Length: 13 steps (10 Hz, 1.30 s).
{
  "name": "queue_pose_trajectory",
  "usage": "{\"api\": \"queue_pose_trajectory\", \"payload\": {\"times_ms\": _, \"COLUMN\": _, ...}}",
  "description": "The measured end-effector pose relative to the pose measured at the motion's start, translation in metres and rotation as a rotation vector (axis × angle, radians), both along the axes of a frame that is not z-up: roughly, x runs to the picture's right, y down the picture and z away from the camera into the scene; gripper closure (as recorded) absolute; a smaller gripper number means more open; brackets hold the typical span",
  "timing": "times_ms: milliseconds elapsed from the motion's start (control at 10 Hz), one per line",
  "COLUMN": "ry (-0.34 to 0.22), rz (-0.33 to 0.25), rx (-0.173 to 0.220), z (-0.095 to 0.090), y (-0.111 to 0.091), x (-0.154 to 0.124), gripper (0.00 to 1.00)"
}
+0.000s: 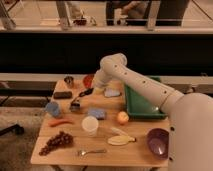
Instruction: Place brush in purple bowl
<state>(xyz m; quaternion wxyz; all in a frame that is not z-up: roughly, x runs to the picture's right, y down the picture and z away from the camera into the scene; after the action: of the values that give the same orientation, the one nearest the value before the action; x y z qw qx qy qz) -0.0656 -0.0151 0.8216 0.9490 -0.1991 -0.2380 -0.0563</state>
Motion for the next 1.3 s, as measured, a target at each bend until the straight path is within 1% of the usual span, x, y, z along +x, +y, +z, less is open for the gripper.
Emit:
{"api": "queue_pose_trajectory", "payload": {"times_ms": 100, "ry": -0.007, "rz": -0.001, "rx": 0.025, "z": -0.012, "y": -0.005, "x": -0.002, "gripper": 1.00}}
{"api": "queue_pose_trajectory", "payload": {"times_ms": 300, "ry": -0.020, "rz": -0.001, "rx": 0.093, "z": -0.041, "y": -0.015, "x": -0.004, "gripper": 1.00}}
{"api": "queue_pose_trajectory", "payload": {"times_ms": 600, "ry": -0.023, "rz": 0.003, "rx": 0.178, "z": -0.073, "y": -0.021, "x": -0.003, "gripper": 1.00}}
{"api": "queue_pose_trajectory", "payload": {"times_ms": 800, "ry": -0.015, "rz": -0.002, "rx": 0.223, "z": -0.089, "y": -0.025, "x": -0.002, "gripper": 1.00}}
{"api": "queue_pose_trajectory", "payload": {"times_ms": 1000, "ry": 0.000, "rz": -0.016, "rx": 0.286, "z": -0.112, "y": -0.031, "x": -0.002, "gripper": 1.00}}
{"api": "queue_pose_trajectory", "payload": {"times_ms": 1200, "ry": 0.021, "rz": -0.022, "rx": 0.328, "z": -0.128, "y": -0.034, "x": 0.003, "gripper": 1.00}}
{"api": "queue_pose_trajectory", "payload": {"times_ms": 1300, "ry": 0.034, "rz": -0.020, "rx": 0.347, "z": -0.135, "y": -0.035, "x": 0.010, "gripper": 1.00}}
